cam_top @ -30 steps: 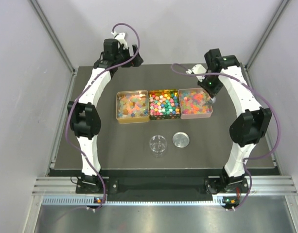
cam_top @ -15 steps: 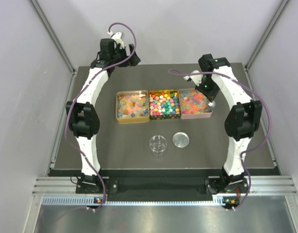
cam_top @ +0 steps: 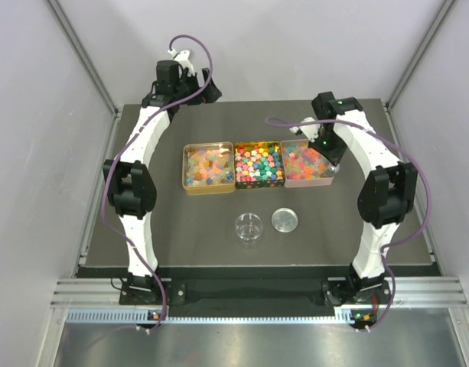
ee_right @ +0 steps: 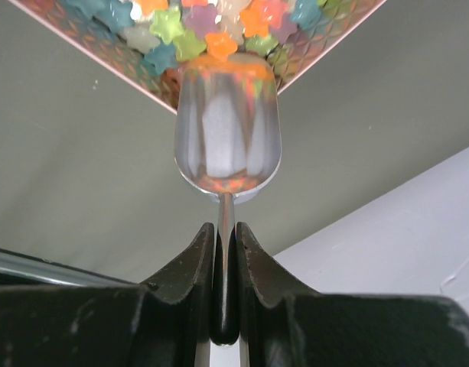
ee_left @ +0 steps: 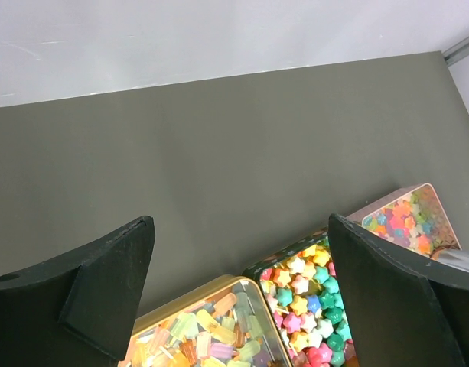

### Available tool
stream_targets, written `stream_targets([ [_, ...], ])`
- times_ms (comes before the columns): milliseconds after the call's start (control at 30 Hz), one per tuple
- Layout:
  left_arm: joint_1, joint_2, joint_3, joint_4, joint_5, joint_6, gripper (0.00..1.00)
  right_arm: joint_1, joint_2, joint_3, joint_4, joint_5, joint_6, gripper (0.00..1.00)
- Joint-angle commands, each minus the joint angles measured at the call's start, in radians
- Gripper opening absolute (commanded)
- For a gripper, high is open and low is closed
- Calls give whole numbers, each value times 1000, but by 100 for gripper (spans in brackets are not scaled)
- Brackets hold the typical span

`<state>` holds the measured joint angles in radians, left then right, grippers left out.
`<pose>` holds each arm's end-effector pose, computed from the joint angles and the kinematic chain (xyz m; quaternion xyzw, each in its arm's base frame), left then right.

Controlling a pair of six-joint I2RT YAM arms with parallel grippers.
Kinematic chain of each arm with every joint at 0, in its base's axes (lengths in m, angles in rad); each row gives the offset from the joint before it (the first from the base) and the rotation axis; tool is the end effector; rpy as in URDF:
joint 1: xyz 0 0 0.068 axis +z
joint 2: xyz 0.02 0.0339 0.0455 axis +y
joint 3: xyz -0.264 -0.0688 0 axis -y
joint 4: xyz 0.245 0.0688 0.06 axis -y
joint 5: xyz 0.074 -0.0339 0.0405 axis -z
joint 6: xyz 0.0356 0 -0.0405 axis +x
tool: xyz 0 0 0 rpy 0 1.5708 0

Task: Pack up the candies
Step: Scoop the fake candies from the storage box.

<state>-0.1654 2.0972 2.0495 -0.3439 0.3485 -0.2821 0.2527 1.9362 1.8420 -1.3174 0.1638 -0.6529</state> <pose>0.4907 -0.0942 0.3490 0.0485 0.8228 -0.2620 0.5020 0.3705 0.0897 0.2890 -0.4288 0.8962 -0.0957 0.0615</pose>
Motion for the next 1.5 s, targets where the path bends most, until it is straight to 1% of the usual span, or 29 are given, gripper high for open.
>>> stream_targets([
  [0,3,-20,6,65,17,-8,99,5,-14,-79,-154,-32,10,0],
  [267,3,-19,-6,66,32,-17,99,6,-36,-145,-155,-14,12,0],
  [567,1,-23,-6,69,30,-19,99,13,55,-43,-155,-7,24,0],
  [800,1,-52,-51,68,20,-5,99,26,83,39,-155,-62,27,0],
  [1000,1,-40,-35,74,20,-11,99,34,64,13,-131,-83,38,0],
  [1067,0,-37,-29,75,17,-14,99,36,89,48,-135,-83,38,0],
  [1167,-3,-32,-29,77,15,-12,99,42,153,167,-148,-81,38,0],
  [1267,-3,-40,-37,74,9,-8,99,54,199,207,-149,-84,38,0],
  [1467,-3,-55,-51,63,0,12,99,62,227,192,-143,-90,38,0],
])
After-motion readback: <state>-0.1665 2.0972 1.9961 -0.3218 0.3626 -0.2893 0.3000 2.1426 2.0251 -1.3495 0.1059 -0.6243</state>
